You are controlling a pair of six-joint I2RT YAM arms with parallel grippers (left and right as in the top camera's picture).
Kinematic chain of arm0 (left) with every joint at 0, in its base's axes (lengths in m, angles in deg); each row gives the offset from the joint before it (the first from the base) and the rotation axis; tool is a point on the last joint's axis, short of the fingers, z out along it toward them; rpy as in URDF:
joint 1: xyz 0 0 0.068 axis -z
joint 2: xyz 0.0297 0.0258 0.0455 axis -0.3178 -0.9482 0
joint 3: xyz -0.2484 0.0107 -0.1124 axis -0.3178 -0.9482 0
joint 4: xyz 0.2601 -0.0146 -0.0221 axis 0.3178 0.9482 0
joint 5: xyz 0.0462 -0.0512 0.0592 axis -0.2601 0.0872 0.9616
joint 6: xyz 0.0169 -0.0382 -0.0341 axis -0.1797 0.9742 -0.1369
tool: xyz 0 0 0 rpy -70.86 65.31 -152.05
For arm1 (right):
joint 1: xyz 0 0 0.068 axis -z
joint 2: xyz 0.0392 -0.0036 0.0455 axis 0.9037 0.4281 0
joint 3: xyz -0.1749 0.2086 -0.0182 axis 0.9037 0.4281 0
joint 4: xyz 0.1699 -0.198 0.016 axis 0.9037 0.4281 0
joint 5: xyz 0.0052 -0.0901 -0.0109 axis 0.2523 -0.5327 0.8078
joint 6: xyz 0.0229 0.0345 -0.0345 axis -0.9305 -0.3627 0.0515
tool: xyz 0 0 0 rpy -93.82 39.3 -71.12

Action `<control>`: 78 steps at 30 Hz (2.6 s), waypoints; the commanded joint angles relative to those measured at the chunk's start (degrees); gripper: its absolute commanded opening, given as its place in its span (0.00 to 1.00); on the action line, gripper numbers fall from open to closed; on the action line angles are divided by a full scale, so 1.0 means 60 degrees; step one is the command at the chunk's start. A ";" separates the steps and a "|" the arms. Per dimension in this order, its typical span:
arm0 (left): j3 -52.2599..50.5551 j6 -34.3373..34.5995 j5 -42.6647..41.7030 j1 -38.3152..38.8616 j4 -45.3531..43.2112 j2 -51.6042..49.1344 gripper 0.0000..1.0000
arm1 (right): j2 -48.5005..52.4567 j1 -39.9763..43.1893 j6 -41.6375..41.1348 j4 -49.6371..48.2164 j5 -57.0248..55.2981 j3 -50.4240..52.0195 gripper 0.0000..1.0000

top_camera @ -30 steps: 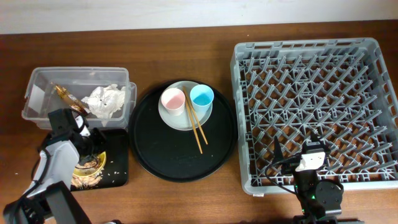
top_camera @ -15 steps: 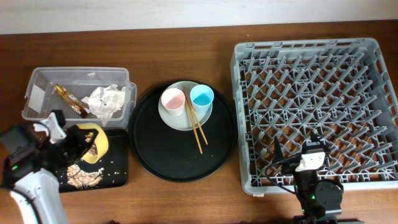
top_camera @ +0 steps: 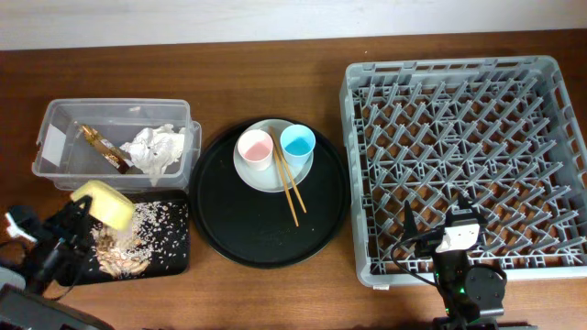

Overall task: Sort waste into correct bins and load items into the dishwasher rack
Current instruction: 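Tip the yellow bowl over the black tray to dump the scraps, then set the empty yellow bowl back on the round tray, retract left arm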

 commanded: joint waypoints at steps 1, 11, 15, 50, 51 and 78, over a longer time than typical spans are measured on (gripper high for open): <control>0.0135 -0.1388 -0.0342 0.0029 0.1053 -0.0084 0.00 | -0.0036 0.0062 -0.0066 0.0033 0.0087 0.0047 0.98; 0.0138 -0.1384 0.0758 0.0546 0.1821 0.0018 0.00 | -0.0036 0.0062 -0.0066 0.0033 0.0087 0.0047 0.98; 0.0568 -0.0834 0.3067 0.3158 0.2091 0.2175 0.00 | -0.0036 0.0062 -0.0066 0.0033 0.0087 0.0047 0.98; 0.4317 0.4841 1.6742 1.3289 -0.0922 0.1497 0.98 | -0.0036 0.0062 -0.0066 0.0036 0.0087 0.0047 0.98; 0.4641 0.4838 1.7657 1.2404 -0.0900 0.1694 0.99 | -0.0036 0.0062 -0.0066 0.0033 0.0087 0.0047 0.98; 0.4688 0.4841 2.0578 0.8630 -0.0364 0.2007 0.99 | 0.0339 0.0062 -0.1650 0.0841 0.1242 -0.1559 0.98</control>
